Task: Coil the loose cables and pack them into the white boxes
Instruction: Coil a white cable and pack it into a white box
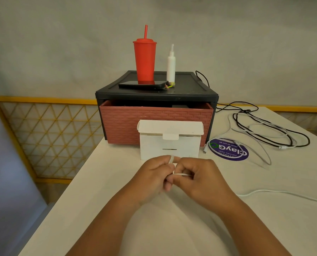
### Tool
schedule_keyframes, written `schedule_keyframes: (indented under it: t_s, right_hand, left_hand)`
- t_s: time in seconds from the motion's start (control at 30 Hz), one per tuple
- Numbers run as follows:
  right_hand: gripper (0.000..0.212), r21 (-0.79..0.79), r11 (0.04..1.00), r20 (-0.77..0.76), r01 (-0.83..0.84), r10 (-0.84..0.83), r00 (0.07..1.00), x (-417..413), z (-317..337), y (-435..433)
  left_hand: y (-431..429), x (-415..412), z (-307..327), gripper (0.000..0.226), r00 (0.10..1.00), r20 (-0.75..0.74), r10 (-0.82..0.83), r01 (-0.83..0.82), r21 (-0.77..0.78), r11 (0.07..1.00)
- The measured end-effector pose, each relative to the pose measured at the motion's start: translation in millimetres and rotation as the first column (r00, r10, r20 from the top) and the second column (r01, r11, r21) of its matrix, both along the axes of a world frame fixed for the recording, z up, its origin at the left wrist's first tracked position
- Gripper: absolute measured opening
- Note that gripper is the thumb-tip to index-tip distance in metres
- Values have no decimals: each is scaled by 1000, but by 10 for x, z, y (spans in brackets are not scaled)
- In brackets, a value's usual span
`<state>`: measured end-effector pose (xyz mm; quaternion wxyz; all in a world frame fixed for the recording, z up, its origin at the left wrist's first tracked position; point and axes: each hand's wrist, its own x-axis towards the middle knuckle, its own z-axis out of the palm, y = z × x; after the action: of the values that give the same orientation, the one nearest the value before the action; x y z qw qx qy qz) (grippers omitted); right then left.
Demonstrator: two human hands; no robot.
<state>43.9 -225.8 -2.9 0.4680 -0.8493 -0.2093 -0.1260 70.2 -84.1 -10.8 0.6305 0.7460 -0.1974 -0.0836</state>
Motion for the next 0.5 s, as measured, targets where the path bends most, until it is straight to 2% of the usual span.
schedule_keyframes:
  t_s: [0.13, 0.2, 0.3, 0.4, 0.5]
  right_hand:
    - [25, 187, 977, -4, 100, -101, 995, 58, -19, -43]
    - [24, 242, 962, -15, 125, -125, 992, 82, -32, -52]
    - [21, 285, 950, -16, 125, -126, 992, 112, -21, -51]
    - [18, 339, 938, -127, 78, -37, 991, 122, -24, -44]
    - [27, 439, 898, -284, -13, 153, 946, 92, -58, 20]
  left_hand:
    - [24, -26, 95, 34, 983, -134, -126, 122, -37, 992]
    - [50, -49, 131, 28, 972, -157, -173, 164, -70, 984]
    - [105, -61, 159, 27, 961, -188, -203, 165, -201, 966]
    - [132, -44, 186, 28, 952, -235, -195, 101, -362, 927]
    - [129, -44, 216, 33, 944, -266, -195, 52, -464, 884]
